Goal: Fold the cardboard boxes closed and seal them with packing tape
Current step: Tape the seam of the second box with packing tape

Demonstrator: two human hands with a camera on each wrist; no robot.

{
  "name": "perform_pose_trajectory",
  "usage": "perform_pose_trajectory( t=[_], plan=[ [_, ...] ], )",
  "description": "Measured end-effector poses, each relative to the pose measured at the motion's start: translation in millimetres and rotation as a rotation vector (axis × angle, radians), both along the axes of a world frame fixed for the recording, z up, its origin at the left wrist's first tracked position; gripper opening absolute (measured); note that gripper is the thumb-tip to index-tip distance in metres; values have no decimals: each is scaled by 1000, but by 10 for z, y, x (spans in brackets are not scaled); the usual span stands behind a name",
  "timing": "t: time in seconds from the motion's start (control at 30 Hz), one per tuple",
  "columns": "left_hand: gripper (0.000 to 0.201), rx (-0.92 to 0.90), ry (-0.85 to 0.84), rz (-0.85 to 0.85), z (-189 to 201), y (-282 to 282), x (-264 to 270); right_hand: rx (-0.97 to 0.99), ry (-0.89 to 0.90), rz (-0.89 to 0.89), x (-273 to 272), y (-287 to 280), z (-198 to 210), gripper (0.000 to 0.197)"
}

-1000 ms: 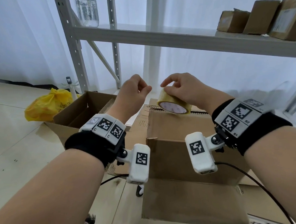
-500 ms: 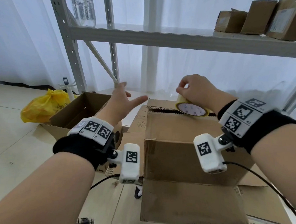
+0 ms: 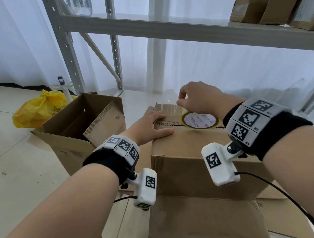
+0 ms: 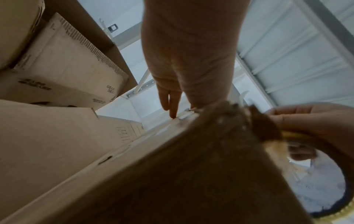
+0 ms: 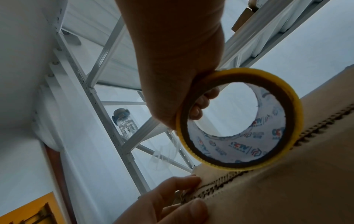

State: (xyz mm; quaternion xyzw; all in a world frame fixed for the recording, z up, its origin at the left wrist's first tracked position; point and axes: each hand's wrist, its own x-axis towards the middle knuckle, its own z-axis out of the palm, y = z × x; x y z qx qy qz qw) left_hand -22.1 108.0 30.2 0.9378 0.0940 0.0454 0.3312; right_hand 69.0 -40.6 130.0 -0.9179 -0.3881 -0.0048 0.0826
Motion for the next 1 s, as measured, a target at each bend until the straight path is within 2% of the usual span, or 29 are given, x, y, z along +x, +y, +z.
perform_pose_trajectory(
  t=[0.2,0.33,0.57,0.63,0.8,0.9,1.0],
  plan=[
    [57,-56,-110,77,-58,-71,-17,-21,14,47,16,167,67,10],
    [60,-166,-148,125,-66,-103,-39,-61,37,71,-13,305,13,13],
    [58,-496,-153,115,-144,-54,-79,-174,-3,51,-9,438,-49,20],
    [52,-613,-180,125,-186,-25,-81,-228,-45,60,-30,499,-60,20],
    [52,-1093,-248,266,-162,72,-73,-341,-101,78,-92,639,-50,16],
    [31,-1124,-246,308,-142,141,-90,-378,-118,75,-102,691,-48,16],
    [29,-1139,-187,312,-123,199,-118,-405,-128,61,-126,734,-47,21]
  ],
)
